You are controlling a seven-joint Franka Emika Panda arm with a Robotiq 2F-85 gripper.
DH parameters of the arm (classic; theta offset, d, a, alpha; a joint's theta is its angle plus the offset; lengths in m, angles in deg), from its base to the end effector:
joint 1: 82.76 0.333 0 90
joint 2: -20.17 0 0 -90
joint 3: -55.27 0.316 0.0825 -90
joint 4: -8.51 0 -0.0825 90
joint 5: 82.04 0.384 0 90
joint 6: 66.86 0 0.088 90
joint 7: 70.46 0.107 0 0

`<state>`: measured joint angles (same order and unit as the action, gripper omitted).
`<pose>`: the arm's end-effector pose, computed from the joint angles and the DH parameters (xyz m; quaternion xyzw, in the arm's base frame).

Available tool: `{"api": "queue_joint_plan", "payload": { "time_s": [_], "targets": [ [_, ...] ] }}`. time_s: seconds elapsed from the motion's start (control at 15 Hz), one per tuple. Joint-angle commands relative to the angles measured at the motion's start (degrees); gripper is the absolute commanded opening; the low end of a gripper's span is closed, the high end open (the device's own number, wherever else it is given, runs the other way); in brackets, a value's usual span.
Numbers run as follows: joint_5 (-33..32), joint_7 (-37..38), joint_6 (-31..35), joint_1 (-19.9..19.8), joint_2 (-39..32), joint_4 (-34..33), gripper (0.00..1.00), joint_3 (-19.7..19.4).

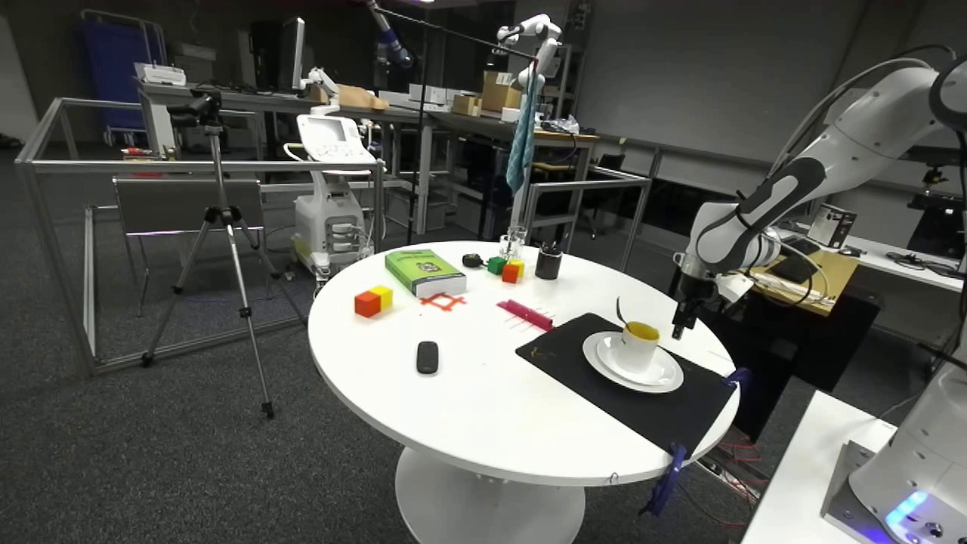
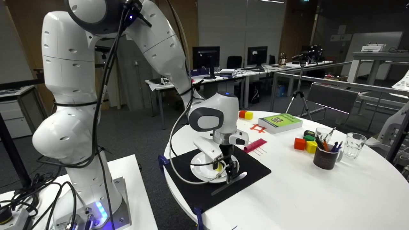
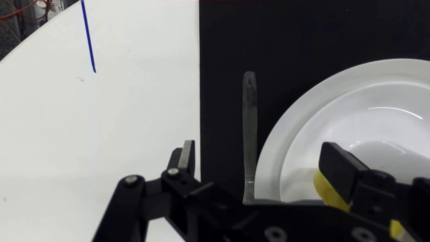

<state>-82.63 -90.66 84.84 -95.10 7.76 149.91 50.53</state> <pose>0.4548 -0.1408 0.2059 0.9992 0.0326 -0.0207 0.0049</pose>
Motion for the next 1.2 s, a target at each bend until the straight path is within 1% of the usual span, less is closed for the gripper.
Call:
{"api": "queue_joint_plan", "payload": {
  "time_s": [0.0, 0.27, 0.6, 0.93, 1.13],
  "targets": [
    [-1.83, 4.64, 1.45, 1.58, 0.02, -0.21, 1.0, -1.29],
    [-6.59, 14.05, 4.84, 3.66, -0.94, -1.32, 1.0, -3.88],
    [-14.3, 22.85, 3.92, 5.54, -3.64, -4.62, 1.0, -7.74],
    [-17.67, 23.79, 4.15, 6.13, -6.87, -6.92, 1.0, -9.45],
    [-18.28, 22.82, 4.68, 6.47, -8.98, -8.21, 1.0, -9.65]
  ]
}}
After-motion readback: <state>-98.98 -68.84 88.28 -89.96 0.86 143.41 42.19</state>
